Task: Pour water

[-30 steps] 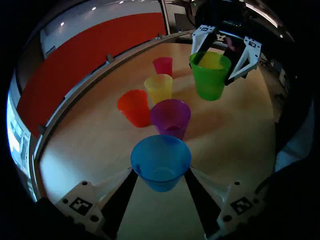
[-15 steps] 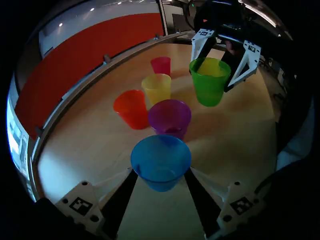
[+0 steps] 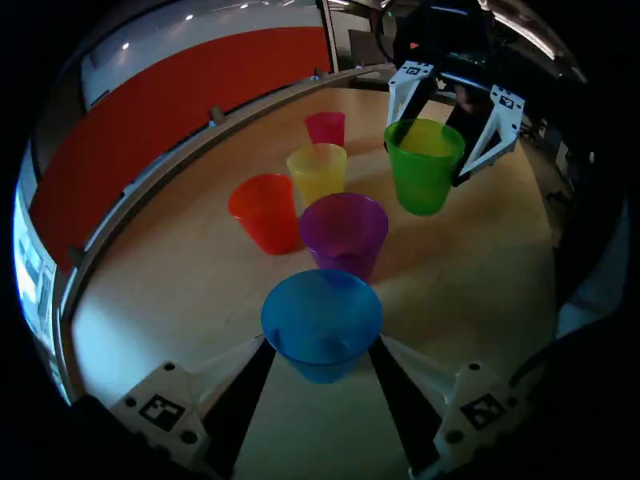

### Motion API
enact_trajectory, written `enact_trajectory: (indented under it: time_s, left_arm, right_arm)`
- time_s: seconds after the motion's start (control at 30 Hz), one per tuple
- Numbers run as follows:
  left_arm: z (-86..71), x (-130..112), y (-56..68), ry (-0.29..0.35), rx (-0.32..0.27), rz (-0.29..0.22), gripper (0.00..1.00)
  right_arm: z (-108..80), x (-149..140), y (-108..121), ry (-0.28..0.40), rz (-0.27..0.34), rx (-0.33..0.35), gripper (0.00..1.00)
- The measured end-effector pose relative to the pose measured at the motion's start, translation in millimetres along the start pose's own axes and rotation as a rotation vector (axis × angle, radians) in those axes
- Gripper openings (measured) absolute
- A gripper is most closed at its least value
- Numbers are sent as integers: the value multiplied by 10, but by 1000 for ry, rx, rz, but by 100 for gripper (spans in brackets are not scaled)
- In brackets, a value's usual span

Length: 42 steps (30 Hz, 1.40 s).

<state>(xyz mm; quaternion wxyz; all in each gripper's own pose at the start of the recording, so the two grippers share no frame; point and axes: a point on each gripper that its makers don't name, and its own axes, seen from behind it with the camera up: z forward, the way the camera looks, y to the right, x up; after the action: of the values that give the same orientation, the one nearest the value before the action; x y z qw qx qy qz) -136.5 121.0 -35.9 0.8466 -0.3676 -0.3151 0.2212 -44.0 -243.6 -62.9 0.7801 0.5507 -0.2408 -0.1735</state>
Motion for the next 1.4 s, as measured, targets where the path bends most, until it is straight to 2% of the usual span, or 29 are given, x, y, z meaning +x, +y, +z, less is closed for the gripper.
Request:
enact_trajectory:
  time_s: [0.37,0.8,1.4]
  left_arm:
    - [15,-95,-5,9,0,-16,82]
    - [22,-235,35,-15,-12,-17,85]
    - [-77,-445,18,-61,28,1,85]
  right_arm:
    - [59,-62,1,-15,3,0,90]
    - [199,-221,-24,-46,0,7,90]
    - [355,-443,-24,-76,13,13,90]
